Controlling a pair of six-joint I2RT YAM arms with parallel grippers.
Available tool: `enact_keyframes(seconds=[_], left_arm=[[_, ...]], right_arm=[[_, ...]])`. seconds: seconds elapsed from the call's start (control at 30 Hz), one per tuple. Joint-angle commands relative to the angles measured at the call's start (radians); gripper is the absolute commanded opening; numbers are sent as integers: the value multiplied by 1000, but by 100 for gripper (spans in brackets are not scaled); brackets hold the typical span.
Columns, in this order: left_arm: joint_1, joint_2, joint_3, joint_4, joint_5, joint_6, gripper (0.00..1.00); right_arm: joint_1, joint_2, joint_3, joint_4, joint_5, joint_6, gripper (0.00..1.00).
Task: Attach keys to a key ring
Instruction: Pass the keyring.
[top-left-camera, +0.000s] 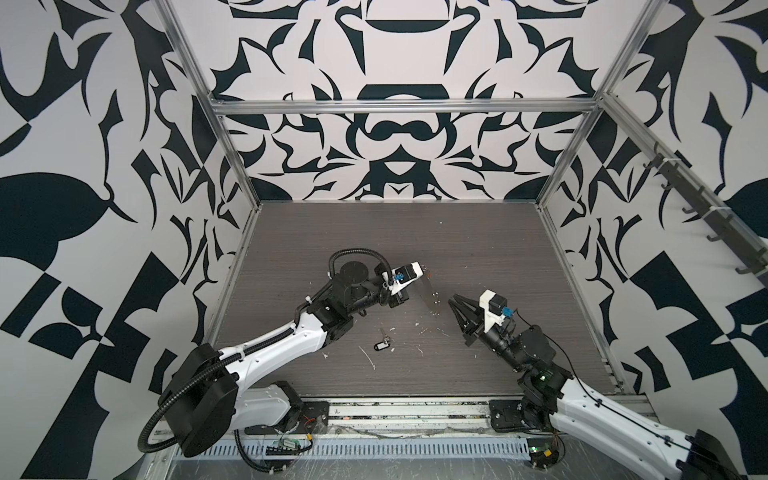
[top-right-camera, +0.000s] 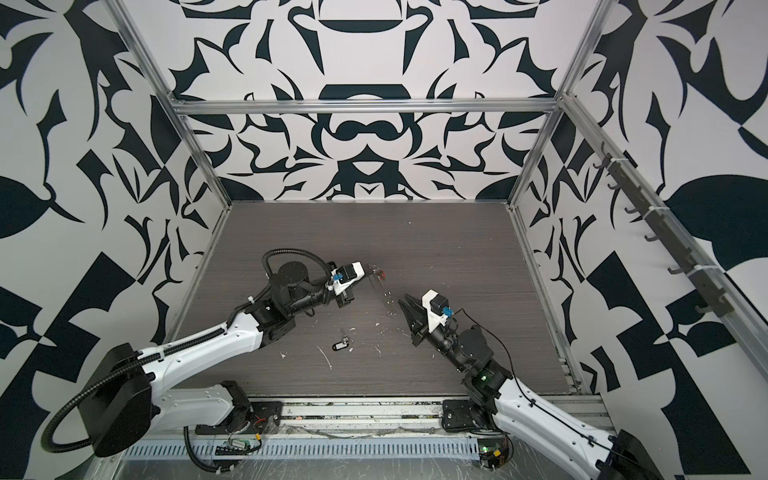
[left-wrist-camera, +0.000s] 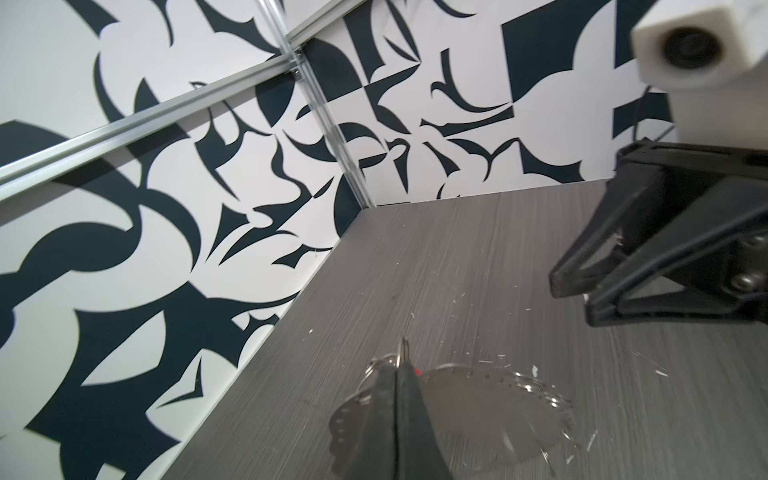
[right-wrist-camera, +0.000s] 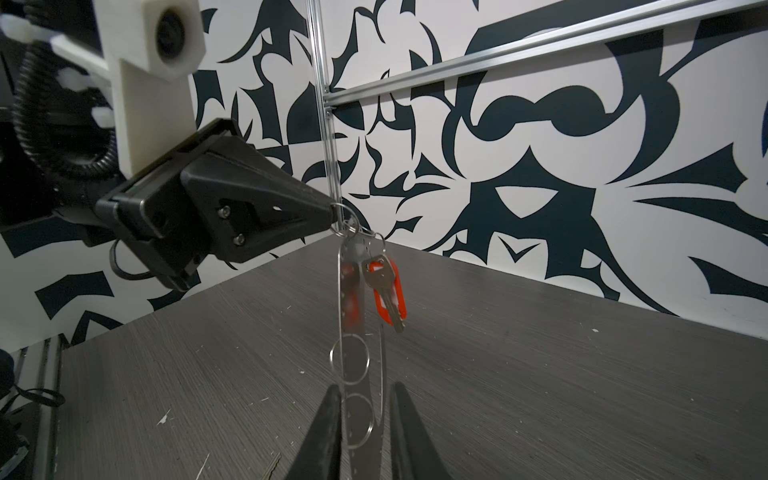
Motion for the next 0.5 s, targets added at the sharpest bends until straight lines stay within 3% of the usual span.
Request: enact_keyframes(seconds=[0.0,0.27,0.47], left_arm=[[44,-13,-8,95,-80,-94,0],[192,-6,-8,121,-134,-306,0],[228,-8,-37,173,-134,-362,0]], right_arm=[[3,54,80,-7,-5,-8,22],[30,261,175,-72,-125,69,18],[188,456,95,1,43,91,23]])
